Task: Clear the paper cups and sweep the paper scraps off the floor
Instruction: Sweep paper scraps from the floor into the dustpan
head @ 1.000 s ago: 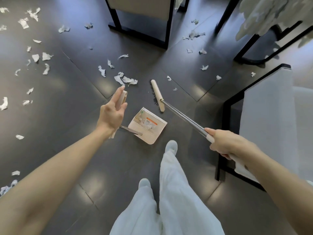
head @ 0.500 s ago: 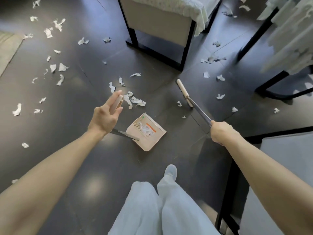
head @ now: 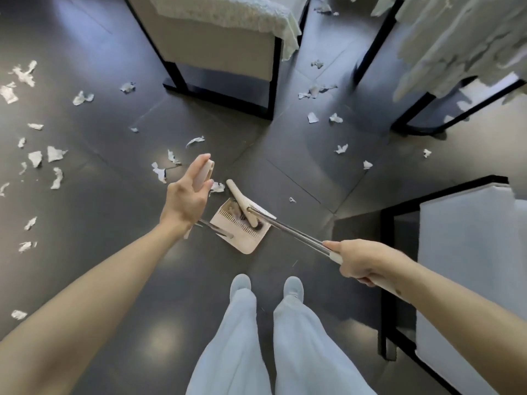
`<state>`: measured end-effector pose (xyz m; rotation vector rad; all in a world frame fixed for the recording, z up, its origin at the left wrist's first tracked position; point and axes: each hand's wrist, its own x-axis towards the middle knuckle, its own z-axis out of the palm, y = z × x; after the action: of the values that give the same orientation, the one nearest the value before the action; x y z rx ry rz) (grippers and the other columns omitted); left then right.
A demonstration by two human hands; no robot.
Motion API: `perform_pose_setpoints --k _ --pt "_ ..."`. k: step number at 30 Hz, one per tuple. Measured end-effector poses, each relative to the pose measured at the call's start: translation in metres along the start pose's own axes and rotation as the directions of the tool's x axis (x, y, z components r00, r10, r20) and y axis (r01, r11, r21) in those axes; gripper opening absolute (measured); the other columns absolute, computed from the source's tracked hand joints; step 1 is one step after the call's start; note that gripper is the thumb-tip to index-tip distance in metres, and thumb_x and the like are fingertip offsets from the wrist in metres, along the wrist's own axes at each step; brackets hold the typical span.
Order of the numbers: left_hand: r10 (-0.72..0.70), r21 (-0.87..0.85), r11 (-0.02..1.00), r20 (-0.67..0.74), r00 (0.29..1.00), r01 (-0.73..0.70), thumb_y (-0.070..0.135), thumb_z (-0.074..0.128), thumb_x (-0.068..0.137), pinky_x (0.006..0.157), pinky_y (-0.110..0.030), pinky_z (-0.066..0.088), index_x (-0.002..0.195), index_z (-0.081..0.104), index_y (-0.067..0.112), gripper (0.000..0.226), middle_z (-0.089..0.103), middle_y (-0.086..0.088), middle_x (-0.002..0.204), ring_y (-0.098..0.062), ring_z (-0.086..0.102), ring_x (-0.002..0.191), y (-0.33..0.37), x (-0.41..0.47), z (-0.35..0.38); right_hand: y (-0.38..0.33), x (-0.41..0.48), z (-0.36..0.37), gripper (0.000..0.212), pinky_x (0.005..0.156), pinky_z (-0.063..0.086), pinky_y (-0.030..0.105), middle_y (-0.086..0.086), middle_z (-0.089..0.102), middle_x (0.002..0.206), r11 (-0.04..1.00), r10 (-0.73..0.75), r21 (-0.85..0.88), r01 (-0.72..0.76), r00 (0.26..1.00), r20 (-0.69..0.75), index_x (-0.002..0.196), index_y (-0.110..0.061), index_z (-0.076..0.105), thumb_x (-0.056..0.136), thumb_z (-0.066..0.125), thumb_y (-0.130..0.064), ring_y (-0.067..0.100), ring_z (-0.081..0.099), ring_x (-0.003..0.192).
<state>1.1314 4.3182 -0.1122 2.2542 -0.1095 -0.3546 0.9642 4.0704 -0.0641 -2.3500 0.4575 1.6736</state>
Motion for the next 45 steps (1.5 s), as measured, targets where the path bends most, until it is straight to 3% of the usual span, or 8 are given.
perform_pose_setpoints --k 5,14,23,27,31,36,40,45 --pt "0.054 -0.048 0.998 0.152 0.987 -0.048 0.017 0.059 0.094 0.094 -0.019 0.039 0.128 0.047 0.052 0.05 0.064 0.01 0.112 -0.01 0.06 0.107 -0.007 0.011 -0.008 0.003 -0.018 0.023 0.086 0.042 0.044 0.022 -0.002 0.047 0.066 0.982 0.089 0.172 -0.081 0.995 -0.039 0.153 -0.041 0.01 0.084 0.039 0.002 0.014 0.05 0.048" --pt "0.15 0.026 0.986 0.278 0.949 -0.163 0.019 0.057 0.095 0.082 -0.035 0.049 0.136 0.044 0.047 0.051 0.062 0.004 0.092 -0.018 0.052 0.074 0.003 0.024 -0.001 0.001 -0.018 0.045 0.081 0.039 0.044 0.024 0.007 0.05 0.091 0.882 0.299 0.411 -0.231 0.948 -0.108 0.154 -0.03 0.007 0.089 0.041 0.004 0.019 0.052 0.056" --pt "0.203 -0.012 0.978 0.303 0.931 -0.209 0.015 0.056 0.095 0.082 -0.034 0.05 0.136 0.047 0.041 0.049 0.065 0.001 0.099 -0.028 0.059 0.081 0.034 0.041 0.029 -0.034 0.027 0.046 0.085 0.061 0.044 0.029 0.012 0.059 0.123 0.885 0.257 0.415 -0.212 0.965 -0.054 0.153 -0.016 0.017 0.078 0.05 0.007 0.029 0.057 0.09" --pt "0.21 -0.054 0.978 0.32 0.924 -0.203 0.012 0.056 0.095 0.093 -0.013 0.04 0.137 0.049 0.036 0.049 0.061 0.014 0.115 -0.009 0.059 0.108 0.045 0.05 0.035 -0.039 0.013 0.035 0.08 0.054 0.045 0.027 -0.001 0.047 0.074 0.884 0.143 0.452 -0.116 0.989 -0.026 0.154 -0.016 0.015 0.085 0.05 0.006 0.017 0.047 0.059" --pt "0.229 -0.018 0.971 0.357 0.906 -0.238 0.016 0.056 0.096 0.089 -0.023 0.044 0.135 0.048 0.042 0.048 0.061 0.012 0.113 -0.013 0.058 0.091 0.056 0.063 0.038 -0.01 0.005 0.024 0.079 0.053 0.048 0.032 0.007 0.053 0.066 0.682 0.162 0.725 -0.095 0.986 -0.024 0.153 -0.032 0.019 0.087 0.044 0.002 0.02 0.048 0.053" --pt "0.247 -0.12 0.969 0.39 0.887 -0.217 0.011 0.057 0.095 0.093 -0.008 0.035 0.134 0.05 0.041 0.05 0.057 0.022 0.12 0.031 0.046 0.091 0.077 0.08 0.067 0.043 -0.005 0.016 0.078 0.044 0.041 0.026 0.011 0.053 0.065 0.478 0.255 0.876 -0.064 0.965 -0.069 0.151 -0.039 0.019 0.09 0.048 -0.001 0.017 0.044 0.048" --pt "0.282 -0.19 0.957 0.427 0.859 -0.22 0.008 0.056 0.094 0.106 -0.019 0.034 0.122 0.051 0.055 0.056 0.057 0.024 0.125 0.014 0.051 0.115 0.11 0.109 0.105 0.1 0.007 -0.009 0.076 0.044 0.04 0.027 0.011 0.05 0.065 0.402 0.362 0.911 -0.087 0.929 -0.071 0.151 -0.036 0.021 0.09 0.046 0.0 0.017 0.044 0.048" --pt "0.294 -0.174 0.955 0.442 0.848 -0.24 0.011 0.057 0.093 0.1 -0.024 0.041 0.125 0.048 0.055 0.055 0.057 0.025 0.122 0.007 0.054 0.117 0.165 0.158 0.168 0.175 0.035 -0.06 0.072 0.058 0.053 0.034 0.016 0.063 0.095 0.607 0.48 0.758 -0.239 0.87 -0.11 0.146 -0.018 0.03 0.082 0.049 0.009 0.028 0.061 0.075"
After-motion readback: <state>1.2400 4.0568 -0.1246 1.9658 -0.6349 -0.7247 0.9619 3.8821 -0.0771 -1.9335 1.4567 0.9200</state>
